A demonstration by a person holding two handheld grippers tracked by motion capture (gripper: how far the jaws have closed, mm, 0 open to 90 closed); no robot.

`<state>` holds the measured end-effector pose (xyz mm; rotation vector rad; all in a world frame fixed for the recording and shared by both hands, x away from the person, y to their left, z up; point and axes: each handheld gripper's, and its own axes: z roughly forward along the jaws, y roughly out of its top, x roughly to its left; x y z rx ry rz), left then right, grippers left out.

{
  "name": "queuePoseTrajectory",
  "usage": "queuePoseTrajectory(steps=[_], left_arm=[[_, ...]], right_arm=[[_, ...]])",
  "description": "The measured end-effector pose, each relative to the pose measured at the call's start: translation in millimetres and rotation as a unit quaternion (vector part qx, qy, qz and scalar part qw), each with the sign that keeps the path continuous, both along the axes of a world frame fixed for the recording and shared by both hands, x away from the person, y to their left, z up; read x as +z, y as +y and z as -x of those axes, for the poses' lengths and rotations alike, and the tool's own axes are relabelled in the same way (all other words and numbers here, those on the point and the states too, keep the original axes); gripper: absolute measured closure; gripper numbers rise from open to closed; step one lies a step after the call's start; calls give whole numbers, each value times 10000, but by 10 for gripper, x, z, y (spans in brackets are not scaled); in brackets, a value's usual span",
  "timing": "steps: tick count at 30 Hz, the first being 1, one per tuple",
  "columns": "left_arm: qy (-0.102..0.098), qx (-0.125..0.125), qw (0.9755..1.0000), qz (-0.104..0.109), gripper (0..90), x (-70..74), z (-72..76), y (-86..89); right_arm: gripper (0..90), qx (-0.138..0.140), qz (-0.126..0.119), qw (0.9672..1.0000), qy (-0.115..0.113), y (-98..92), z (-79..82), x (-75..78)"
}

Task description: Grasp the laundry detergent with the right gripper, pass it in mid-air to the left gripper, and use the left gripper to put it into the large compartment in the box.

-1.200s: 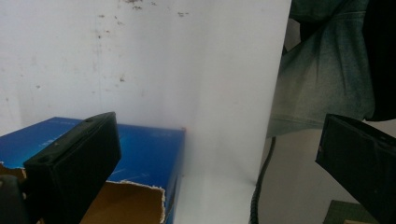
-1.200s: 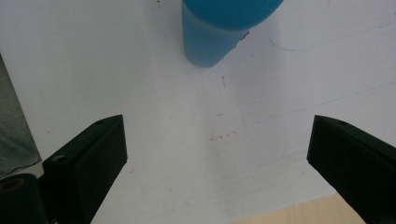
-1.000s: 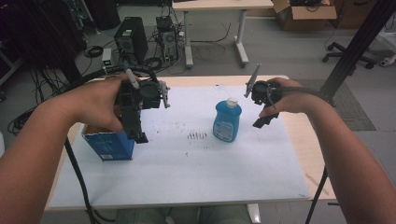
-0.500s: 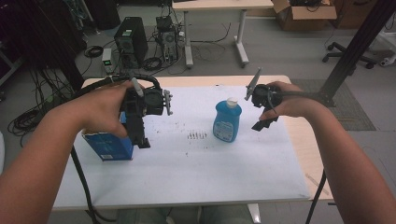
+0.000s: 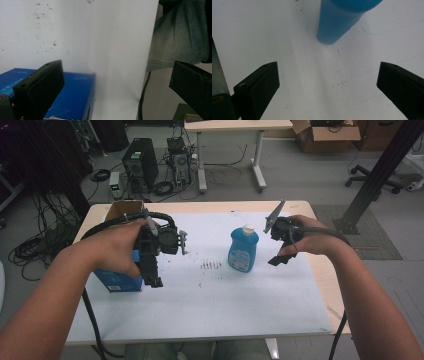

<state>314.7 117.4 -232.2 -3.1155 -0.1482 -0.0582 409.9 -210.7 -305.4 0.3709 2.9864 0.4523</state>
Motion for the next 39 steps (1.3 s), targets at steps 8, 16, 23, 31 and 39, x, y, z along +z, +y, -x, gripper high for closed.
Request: queuePoseTrajectory(steps=[8,16,23,31,39], left_arm=[[4,-47,10000,-61,2,-109,-4,-41],[22,-69,10000,-35,2,-201,-4,-60],[42,-19,10000,-18,2,-269,2,-67],[76,-10,10000,-9,2,-353,12,-66],[116,-26,9999,-7,2,-448,41,-69]], right_arm=[[45,-62,-158,9999,-15,-2,42,-108],[45,-129,-318,9994,-47,-11,71,-173],[45,-197,-426,9989,-56,-15,88,-261],[44,-271,-540,9982,-62,-12,83,-341],[42,-418,-798,9959,-85,-5,57,-443]])
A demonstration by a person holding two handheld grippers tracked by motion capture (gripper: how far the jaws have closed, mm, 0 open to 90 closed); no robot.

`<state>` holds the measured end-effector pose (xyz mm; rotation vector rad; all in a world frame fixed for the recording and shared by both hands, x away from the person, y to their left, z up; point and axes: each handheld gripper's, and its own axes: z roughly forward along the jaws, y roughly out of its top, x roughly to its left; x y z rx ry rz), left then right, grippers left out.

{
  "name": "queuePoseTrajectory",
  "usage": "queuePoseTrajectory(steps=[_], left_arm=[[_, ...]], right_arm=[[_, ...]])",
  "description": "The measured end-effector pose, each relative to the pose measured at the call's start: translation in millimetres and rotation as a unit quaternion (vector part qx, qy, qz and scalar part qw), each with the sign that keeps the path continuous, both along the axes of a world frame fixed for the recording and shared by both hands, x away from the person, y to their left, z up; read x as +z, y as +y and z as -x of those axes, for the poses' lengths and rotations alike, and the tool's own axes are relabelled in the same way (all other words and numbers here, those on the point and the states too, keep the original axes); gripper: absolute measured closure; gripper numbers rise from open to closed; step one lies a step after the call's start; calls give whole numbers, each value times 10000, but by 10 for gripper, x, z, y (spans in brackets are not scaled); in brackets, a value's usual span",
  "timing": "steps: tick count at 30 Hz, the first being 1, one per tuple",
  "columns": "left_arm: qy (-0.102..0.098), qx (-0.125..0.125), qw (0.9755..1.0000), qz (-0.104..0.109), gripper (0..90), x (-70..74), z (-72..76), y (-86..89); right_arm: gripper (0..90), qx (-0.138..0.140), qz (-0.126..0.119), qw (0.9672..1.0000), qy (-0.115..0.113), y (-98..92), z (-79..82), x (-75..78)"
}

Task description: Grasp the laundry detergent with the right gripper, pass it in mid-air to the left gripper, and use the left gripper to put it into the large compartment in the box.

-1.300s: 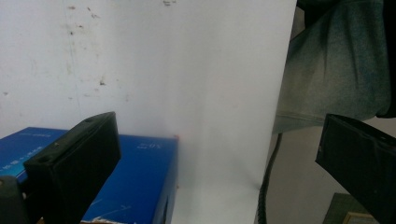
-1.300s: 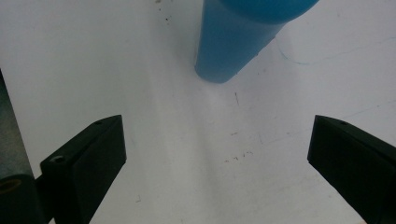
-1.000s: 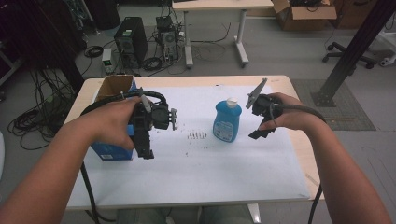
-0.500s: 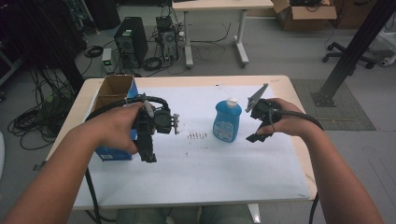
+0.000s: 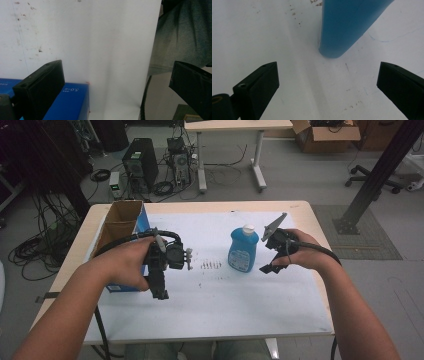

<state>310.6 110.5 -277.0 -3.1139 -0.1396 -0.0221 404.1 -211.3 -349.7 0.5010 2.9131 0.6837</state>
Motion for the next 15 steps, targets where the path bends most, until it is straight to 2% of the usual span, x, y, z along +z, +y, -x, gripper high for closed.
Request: queuePoseTrajectory(steps=[9,15], left_arm=[[8,-8,10000,1,2,-55,7,24],[26,9,10000,-4,2,-113,-5,53]], right_arm=[[44,-66,-207,9998,-5,37,-43,-145],[43,-198,-422,9988,-125,40,-81,-186]])
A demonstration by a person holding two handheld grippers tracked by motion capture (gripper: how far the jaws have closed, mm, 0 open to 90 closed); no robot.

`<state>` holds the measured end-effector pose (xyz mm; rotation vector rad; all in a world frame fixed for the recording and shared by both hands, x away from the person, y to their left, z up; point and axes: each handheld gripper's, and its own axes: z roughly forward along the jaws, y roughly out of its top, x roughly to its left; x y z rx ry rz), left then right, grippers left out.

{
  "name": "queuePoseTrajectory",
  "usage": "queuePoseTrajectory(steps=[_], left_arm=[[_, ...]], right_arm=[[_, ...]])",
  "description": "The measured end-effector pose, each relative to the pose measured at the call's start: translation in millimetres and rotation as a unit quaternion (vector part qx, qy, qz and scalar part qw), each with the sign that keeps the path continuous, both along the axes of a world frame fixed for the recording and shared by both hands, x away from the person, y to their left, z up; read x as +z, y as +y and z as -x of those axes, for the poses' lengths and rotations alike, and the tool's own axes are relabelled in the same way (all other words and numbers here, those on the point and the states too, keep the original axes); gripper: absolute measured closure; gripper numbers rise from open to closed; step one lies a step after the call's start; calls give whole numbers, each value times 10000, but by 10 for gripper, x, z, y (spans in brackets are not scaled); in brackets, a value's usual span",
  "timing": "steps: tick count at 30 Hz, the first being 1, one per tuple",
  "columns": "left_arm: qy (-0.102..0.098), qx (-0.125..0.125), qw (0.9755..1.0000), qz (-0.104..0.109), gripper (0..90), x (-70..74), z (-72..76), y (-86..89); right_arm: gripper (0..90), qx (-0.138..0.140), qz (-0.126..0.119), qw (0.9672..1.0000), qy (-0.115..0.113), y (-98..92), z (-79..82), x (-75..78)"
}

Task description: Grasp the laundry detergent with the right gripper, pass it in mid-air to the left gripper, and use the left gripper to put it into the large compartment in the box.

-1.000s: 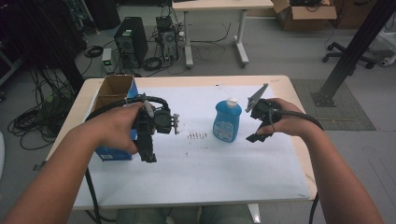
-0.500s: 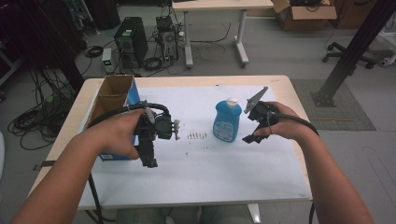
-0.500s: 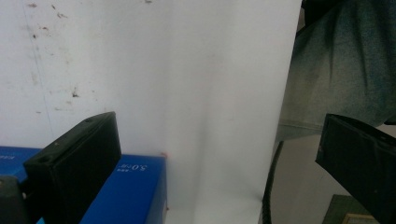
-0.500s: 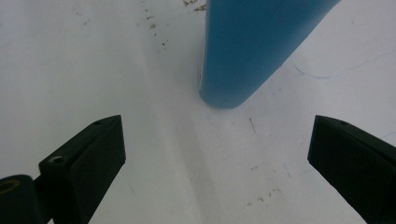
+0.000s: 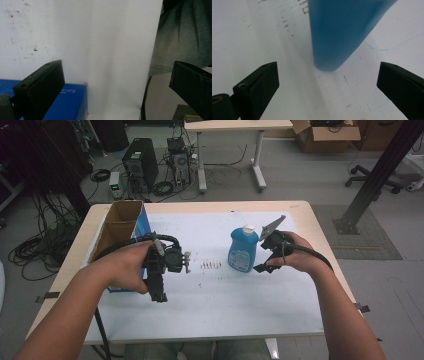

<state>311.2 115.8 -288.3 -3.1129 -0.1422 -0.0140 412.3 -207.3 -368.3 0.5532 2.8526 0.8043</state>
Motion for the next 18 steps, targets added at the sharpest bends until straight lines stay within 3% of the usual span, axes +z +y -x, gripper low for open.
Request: queuePoseTrajectory(steps=[10,18], left_arm=[[65,-27,10000,-4,2,-54,-9,1],[47,3,10000,33,2,-44,-1,17]], right_arm=[[40,-132,-386,9991,-112,38,-28,-97],[42,-249,-824,9960,-221,43,-49,-153]])
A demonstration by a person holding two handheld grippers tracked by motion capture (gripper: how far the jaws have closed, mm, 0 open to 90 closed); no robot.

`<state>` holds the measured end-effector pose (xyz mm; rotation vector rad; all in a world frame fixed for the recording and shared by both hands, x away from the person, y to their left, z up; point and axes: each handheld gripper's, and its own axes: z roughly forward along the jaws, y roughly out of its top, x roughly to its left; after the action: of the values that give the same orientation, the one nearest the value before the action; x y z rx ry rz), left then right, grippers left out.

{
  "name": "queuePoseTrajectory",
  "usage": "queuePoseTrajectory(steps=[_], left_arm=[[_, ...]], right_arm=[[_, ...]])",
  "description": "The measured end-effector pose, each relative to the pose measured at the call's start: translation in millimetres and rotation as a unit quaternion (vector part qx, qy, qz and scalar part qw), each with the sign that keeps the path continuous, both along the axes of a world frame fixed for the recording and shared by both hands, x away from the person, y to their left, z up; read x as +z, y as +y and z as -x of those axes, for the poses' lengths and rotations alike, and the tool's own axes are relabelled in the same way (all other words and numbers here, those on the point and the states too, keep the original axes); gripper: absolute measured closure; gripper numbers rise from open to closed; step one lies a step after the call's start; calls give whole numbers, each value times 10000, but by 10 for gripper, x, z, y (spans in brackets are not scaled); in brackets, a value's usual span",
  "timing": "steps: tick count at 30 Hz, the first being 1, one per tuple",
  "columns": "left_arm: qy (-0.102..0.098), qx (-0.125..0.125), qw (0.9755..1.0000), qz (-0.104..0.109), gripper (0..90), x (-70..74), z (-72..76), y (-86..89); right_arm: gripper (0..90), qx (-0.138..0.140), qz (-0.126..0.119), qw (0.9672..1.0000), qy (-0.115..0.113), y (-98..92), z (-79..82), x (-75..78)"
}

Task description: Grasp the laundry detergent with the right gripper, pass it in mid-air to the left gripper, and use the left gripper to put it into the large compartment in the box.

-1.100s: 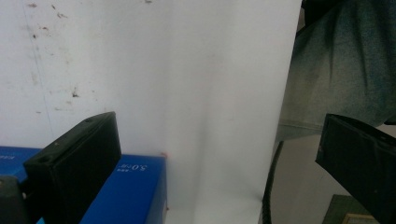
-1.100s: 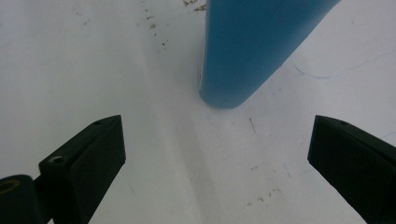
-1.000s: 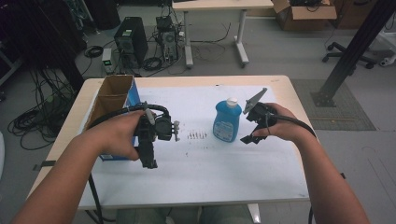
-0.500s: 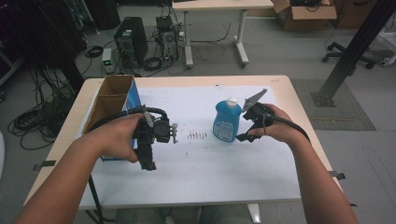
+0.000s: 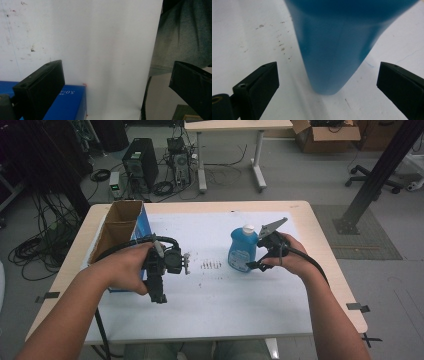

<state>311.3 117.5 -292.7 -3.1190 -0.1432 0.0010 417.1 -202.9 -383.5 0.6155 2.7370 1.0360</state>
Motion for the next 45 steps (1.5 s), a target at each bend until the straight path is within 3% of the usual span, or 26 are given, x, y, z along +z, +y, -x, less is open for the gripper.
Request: queuePoseTrajectory(steps=[21,34,45], left_arm=[[-26,-15,10000,-27,2,12,15,-13],[-96,33,9999,-6,2,52,49,36],[-87,0,10000,-20,2,40,54,30]], right_arm=[[32,-262,-586,9974,-326,70,-26,-162],[30,-441,-1001,9930,-451,97,-20,-247],[71,-645,-1016,9904,-674,131,0,-309]])
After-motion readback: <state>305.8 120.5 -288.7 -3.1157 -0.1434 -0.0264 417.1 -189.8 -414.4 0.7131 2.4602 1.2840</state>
